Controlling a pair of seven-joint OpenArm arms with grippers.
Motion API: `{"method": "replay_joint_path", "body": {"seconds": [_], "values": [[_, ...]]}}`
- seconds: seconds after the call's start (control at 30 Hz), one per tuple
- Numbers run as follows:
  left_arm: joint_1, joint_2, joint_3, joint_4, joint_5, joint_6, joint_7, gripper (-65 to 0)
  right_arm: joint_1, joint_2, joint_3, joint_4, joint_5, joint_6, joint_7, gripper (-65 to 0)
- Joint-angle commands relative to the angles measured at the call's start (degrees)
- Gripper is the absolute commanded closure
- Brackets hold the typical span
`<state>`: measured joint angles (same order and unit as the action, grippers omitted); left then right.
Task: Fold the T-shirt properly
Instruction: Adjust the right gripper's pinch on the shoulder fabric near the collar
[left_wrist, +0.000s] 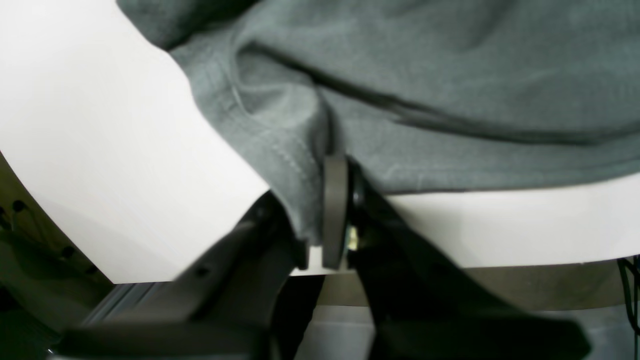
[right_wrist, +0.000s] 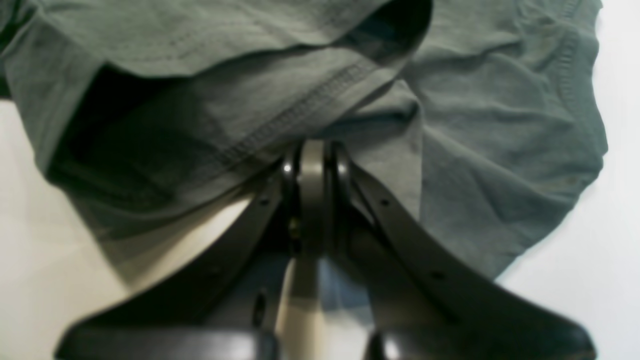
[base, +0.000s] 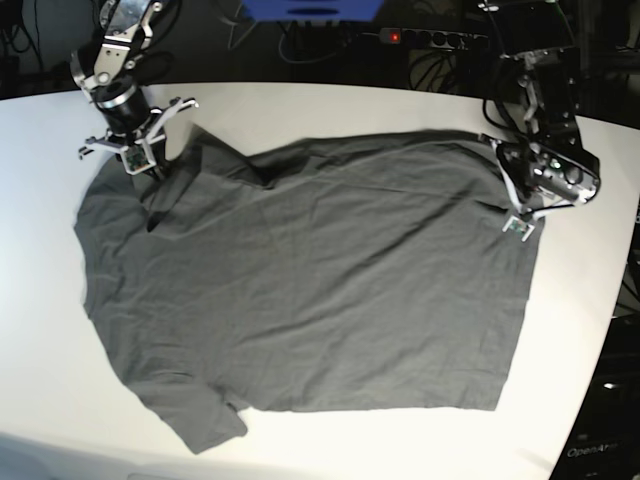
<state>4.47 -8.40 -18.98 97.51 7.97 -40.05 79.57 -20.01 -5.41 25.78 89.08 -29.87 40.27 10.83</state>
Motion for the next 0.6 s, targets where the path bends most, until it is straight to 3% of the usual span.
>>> {"method": "replay_joint_path", "body": {"seconds": [0.0, 0.57], "values": [[-0.82, -0.43, -0.23, 0.99, 0.25, 0.05, 0.43, -3.5, 0.71, 0.53, 0.11, 1.16, 0.81, -0.27, 1.43, -1.9], [-0.82, -0.26, -0.14, 0.99, 0.34, 0.05, 0.43, -3.5, 1.06, 2.29, -2.53, 7.41, 0.02, -0.27, 0.99, -2.0]]}}
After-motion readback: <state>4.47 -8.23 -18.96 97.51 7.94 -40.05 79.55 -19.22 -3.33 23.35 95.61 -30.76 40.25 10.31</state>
